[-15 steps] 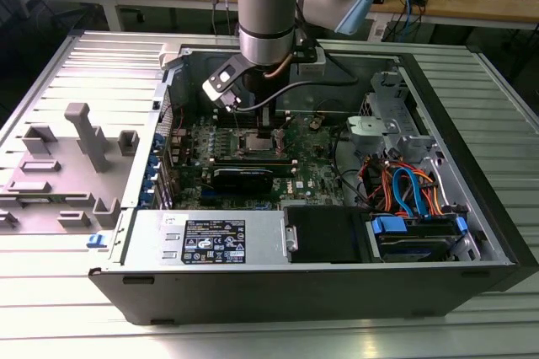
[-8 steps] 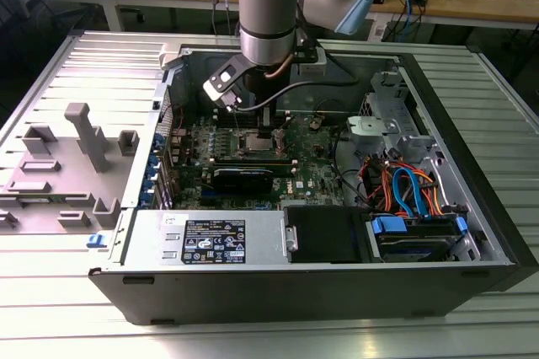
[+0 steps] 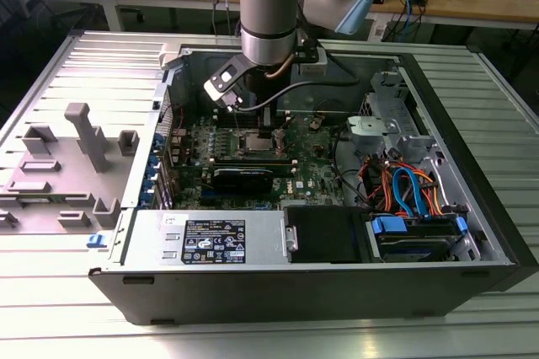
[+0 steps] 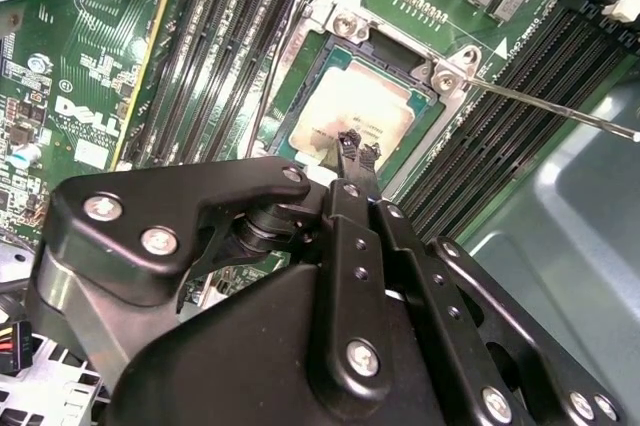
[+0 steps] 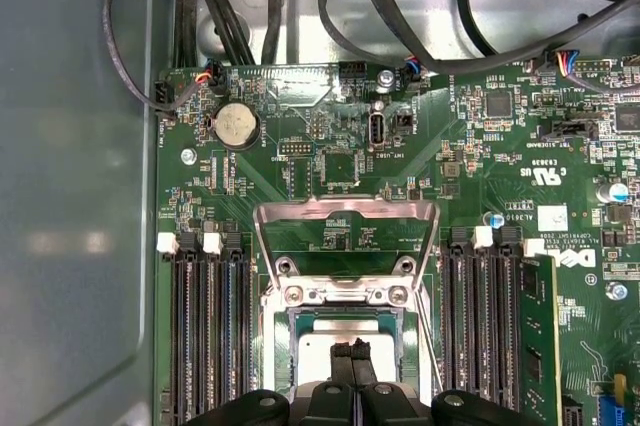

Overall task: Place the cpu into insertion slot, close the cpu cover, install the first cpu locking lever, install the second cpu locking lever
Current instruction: 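Close the cpu cover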

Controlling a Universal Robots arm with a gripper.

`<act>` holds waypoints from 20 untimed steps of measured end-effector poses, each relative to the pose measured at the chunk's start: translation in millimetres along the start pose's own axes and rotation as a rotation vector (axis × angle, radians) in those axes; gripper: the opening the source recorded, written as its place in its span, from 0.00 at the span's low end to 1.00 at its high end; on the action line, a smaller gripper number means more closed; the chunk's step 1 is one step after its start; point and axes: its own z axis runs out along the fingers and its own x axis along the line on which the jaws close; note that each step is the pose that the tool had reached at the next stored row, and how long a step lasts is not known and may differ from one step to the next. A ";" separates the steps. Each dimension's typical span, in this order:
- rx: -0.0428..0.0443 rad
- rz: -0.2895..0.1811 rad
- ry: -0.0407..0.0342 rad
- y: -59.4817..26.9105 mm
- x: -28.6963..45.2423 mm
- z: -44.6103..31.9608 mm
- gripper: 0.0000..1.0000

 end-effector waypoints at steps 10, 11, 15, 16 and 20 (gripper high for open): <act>0.0042 0.000 0.0004 1.9 0.0 0.0 0.11; 0.0045 0.000 -0.0001 2.1 0.2 -2.2 0.11; 0.0044 0.000 0.0000 2.7 0.7 -19.7 0.11; 0.0045 0.000 0.0000 2.8 0.9 -24.6 0.11; 0.0045 0.000 0.0000 3.1 1.1 -30.8 0.11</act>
